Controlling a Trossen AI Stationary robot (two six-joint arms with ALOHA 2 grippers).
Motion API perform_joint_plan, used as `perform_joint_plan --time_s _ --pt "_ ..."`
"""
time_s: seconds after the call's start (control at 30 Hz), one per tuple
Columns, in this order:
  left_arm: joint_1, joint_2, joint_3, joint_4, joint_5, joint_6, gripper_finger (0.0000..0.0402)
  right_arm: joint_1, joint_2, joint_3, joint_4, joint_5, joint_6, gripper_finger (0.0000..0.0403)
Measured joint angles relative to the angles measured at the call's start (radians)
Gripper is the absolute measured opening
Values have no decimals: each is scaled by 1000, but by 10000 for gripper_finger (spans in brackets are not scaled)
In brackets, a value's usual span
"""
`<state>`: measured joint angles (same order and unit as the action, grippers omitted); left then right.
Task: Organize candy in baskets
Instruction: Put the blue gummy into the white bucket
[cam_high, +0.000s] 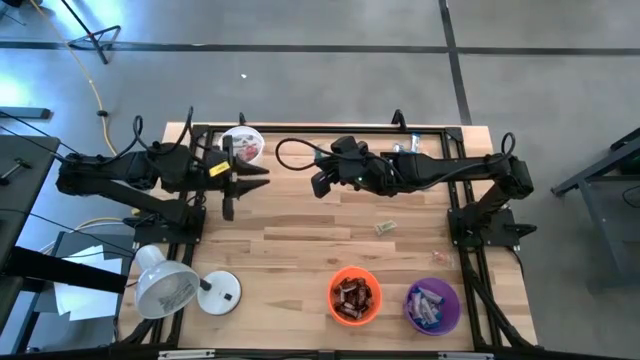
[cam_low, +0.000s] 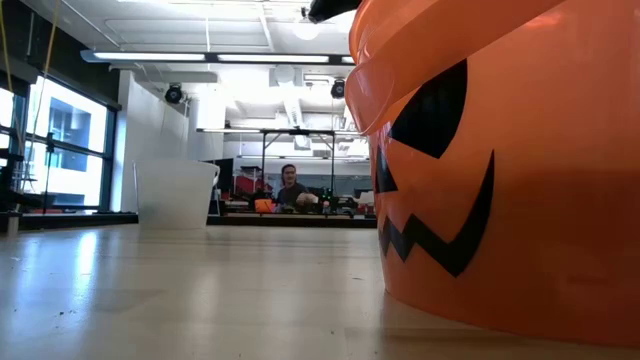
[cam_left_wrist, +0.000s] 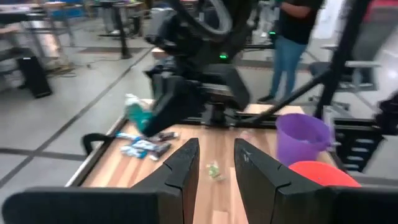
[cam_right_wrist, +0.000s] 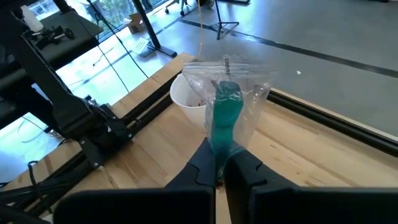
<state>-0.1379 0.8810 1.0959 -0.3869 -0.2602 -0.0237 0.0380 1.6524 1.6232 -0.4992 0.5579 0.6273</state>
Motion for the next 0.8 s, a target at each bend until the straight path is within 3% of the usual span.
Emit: perform_joint_plan --time_s 0.27,0.37,0.57,0.8 --pt "21 4 1 58 -311 -198 88 3 0 -1 15 0 46 0" --pt "36 11 1 58 -381 -252 88 15 0 -1 73 11 -7 0" --pt "69 41 0 70 -388 -354 88 38 0 -1 215 78 -146 0" --pt "101 93 0 177 -259 -368 88 35 17 -1 260 77 -165 0"
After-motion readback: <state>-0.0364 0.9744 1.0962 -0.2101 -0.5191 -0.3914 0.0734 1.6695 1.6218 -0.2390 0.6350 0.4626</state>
